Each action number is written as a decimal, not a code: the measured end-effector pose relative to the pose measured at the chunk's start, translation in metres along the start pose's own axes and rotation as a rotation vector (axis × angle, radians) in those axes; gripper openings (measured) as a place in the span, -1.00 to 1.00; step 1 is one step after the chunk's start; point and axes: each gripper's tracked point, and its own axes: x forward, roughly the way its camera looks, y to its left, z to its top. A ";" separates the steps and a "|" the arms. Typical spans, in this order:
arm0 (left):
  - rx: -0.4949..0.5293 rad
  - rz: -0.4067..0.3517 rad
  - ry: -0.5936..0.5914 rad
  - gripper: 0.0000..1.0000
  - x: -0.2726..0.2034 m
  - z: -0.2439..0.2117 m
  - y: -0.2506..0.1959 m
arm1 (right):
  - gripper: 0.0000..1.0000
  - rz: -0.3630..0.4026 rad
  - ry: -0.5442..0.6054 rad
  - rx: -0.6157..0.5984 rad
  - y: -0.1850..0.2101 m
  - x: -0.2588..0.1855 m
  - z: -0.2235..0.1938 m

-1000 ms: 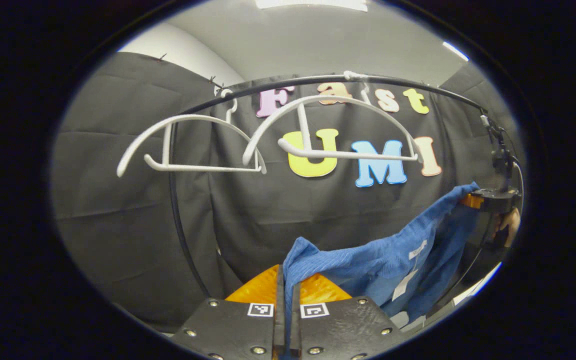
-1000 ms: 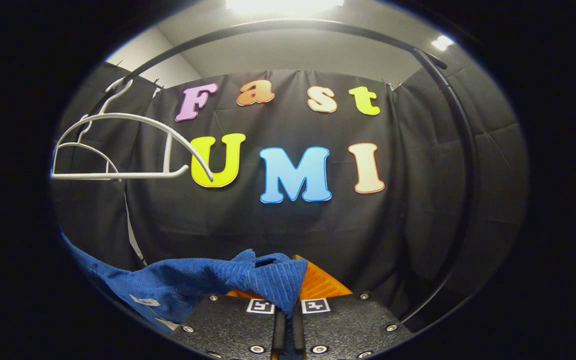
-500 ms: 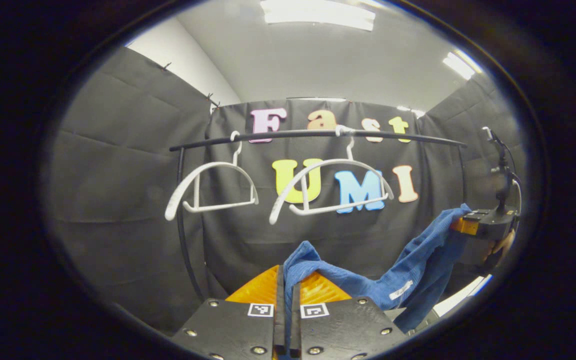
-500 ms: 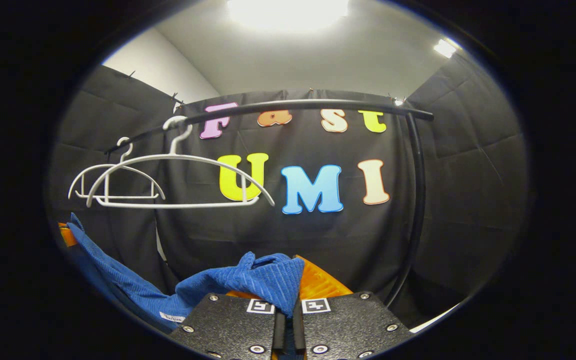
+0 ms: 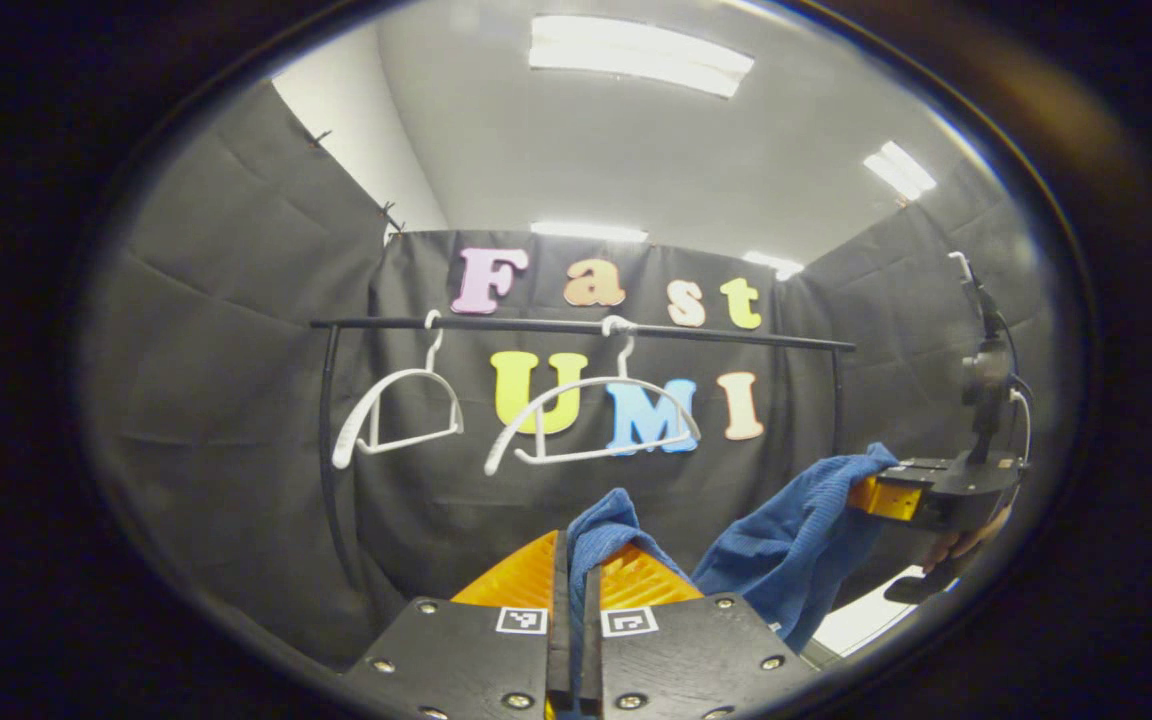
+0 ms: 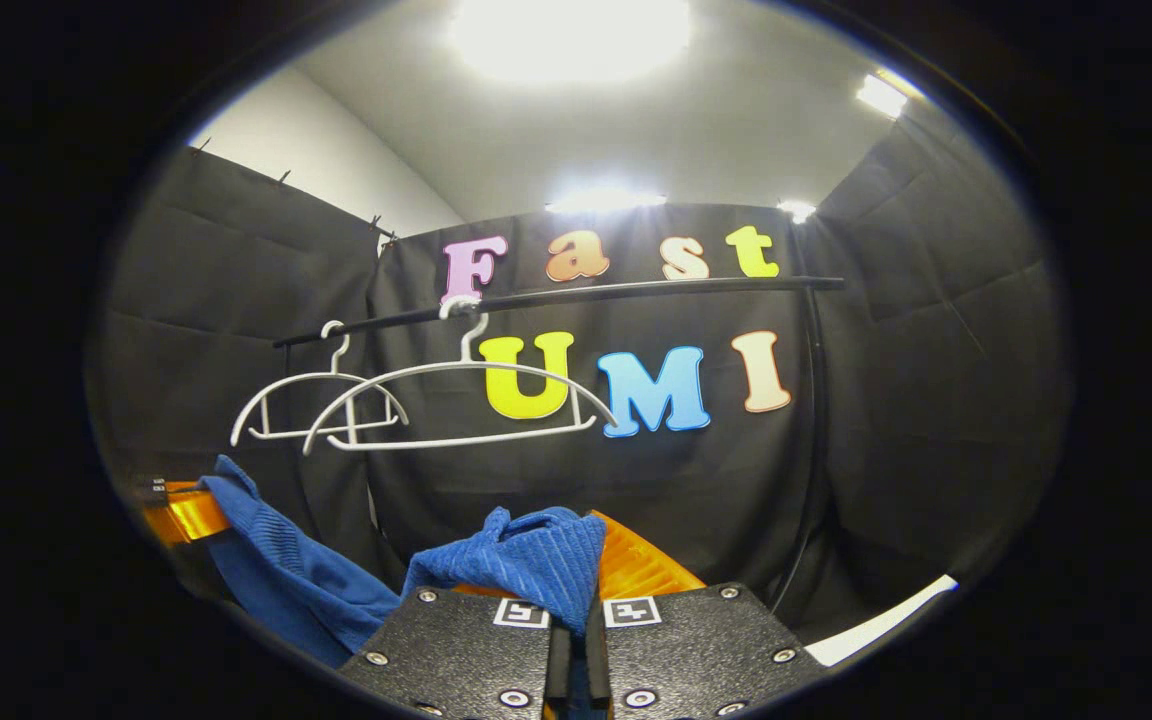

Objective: Grasp the clothes on the hanger with both hands and then place them into the laundry hamper below.

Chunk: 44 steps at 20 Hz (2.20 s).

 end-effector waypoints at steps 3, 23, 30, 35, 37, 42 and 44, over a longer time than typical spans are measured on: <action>-0.032 -0.042 0.018 -0.94 -0.012 -0.014 -0.017 | -0.88 0.025 0.043 0.001 0.022 -0.020 -0.021; -0.086 0.066 0.376 -0.91 -0.017 -0.250 -0.025 | -0.85 0.022 0.404 -0.004 0.023 -0.041 -0.242; -0.034 0.104 0.518 -0.90 -0.032 -0.327 -0.017 | -0.85 0.010 0.549 -0.023 0.008 -0.053 -0.309; 0.008 0.113 0.633 -0.90 -0.057 -0.383 -0.012 | -0.87 0.011 0.632 -0.052 0.010 -0.064 -0.347; 0.015 0.119 0.685 -0.90 -0.065 -0.406 -0.011 | -0.87 0.013 0.660 -0.069 0.010 -0.069 -0.361; 0.007 0.128 0.815 -0.90 -0.095 -0.460 -0.012 | -0.87 0.015 0.746 -0.107 0.008 -0.081 -0.395; 0.018 0.126 0.864 -0.94 -0.107 -0.477 -0.016 | -0.85 0.011 0.775 -0.117 0.006 -0.087 -0.407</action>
